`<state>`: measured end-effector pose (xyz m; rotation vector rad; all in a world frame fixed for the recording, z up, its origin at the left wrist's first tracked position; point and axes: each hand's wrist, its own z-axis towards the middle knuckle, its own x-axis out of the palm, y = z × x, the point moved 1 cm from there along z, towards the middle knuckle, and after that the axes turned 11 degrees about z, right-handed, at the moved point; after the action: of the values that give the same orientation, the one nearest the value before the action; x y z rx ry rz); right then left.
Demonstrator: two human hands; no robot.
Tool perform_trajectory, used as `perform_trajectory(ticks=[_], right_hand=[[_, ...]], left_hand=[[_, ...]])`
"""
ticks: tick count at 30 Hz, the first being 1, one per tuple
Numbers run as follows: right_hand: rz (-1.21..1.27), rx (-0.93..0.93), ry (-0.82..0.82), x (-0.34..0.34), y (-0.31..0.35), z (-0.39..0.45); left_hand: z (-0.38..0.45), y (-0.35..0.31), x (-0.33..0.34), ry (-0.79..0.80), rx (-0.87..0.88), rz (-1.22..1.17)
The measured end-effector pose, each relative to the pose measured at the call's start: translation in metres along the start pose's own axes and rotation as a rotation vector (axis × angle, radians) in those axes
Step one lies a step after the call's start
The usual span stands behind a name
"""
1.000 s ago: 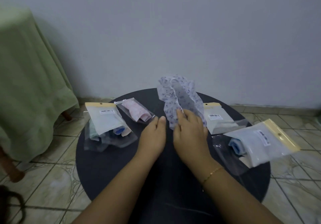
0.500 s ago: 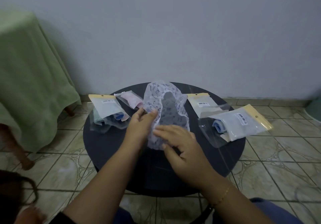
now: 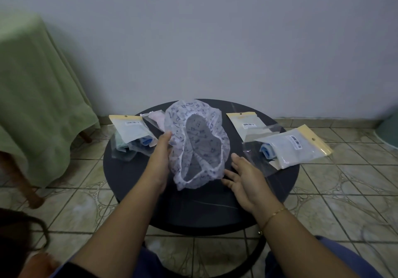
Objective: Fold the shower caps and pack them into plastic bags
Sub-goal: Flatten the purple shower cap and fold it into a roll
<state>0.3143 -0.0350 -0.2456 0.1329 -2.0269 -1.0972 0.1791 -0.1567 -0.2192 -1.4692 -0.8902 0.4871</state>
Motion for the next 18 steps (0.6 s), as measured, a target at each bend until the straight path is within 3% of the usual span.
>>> perform_trajectory(ticks=[3, 10, 13, 15, 18], right_hand=[[-0.048, 0.053, 0.04, 0.002, -0.002, 0.004], [-0.248, -0.042, -0.104, -0.002, 0.004, 0.008], [-0.395, -0.128, -0.163, -0.006, 0.015, 0.005], [-0.515, -0.167, -0.201, -0.01, 0.022, 0.004], [-0.675, -0.231, -0.242, -0.018, 0.032, 0.004]], left_hand=[[0.001, 0.002, -0.003, 0.027, -0.076, 0.03], [0.002, -0.002, -0.015, -0.118, -0.118, 0.199], [0.01, -0.003, -0.026, -0.247, -0.071, 0.309], [0.018, -0.003, -0.033, -0.346, -0.127, 0.357], [0.024, -0.004, -0.046, -0.376, -0.132, 0.652]])
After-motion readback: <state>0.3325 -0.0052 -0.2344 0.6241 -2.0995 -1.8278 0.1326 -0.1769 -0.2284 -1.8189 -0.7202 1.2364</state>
